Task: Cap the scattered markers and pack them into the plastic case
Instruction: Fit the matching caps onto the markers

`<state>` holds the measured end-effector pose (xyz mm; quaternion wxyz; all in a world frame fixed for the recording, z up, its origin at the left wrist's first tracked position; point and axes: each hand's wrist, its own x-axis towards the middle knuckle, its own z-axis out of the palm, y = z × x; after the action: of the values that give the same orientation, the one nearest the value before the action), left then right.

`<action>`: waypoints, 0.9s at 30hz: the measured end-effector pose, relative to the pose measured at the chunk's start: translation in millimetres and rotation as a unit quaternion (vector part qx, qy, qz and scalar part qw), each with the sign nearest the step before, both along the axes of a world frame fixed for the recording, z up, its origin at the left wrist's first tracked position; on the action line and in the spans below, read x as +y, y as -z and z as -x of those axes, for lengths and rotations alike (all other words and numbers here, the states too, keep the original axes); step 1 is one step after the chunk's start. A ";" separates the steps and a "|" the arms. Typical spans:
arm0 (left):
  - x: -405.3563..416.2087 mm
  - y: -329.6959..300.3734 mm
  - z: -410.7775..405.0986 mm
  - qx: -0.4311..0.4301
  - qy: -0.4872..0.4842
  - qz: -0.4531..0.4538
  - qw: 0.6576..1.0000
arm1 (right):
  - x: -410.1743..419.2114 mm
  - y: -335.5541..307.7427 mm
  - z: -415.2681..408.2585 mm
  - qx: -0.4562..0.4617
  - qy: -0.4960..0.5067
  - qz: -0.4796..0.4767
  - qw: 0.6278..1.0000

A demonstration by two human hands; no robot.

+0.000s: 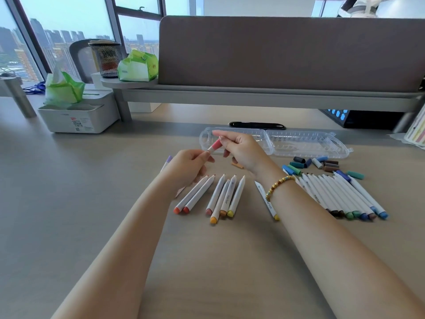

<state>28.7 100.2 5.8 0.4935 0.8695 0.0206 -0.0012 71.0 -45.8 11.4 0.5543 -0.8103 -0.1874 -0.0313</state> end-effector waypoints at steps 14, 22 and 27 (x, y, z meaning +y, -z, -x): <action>5.8 15.7 -5.7 -0.018 -0.021 -0.431 0.902 | -27.3 12.0 -10.9 0.036 0.122 0.044 0.991; 10.6 24.0 -4.2 -0.083 -0.021 -0.352 0.932 | -30.4 15.9 -10.2 0.049 0.111 0.064 0.991; 18.8 8.9 -1.9 -0.037 0.063 -0.382 0.921 | -35.8 14.1 -11.4 0.040 0.090 0.177 0.979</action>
<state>30.5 119.0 -3.1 0.1234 0.9909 -0.0535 0.0082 82.3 -81.6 -2.7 0.4043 -0.9096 -0.0943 -0.0147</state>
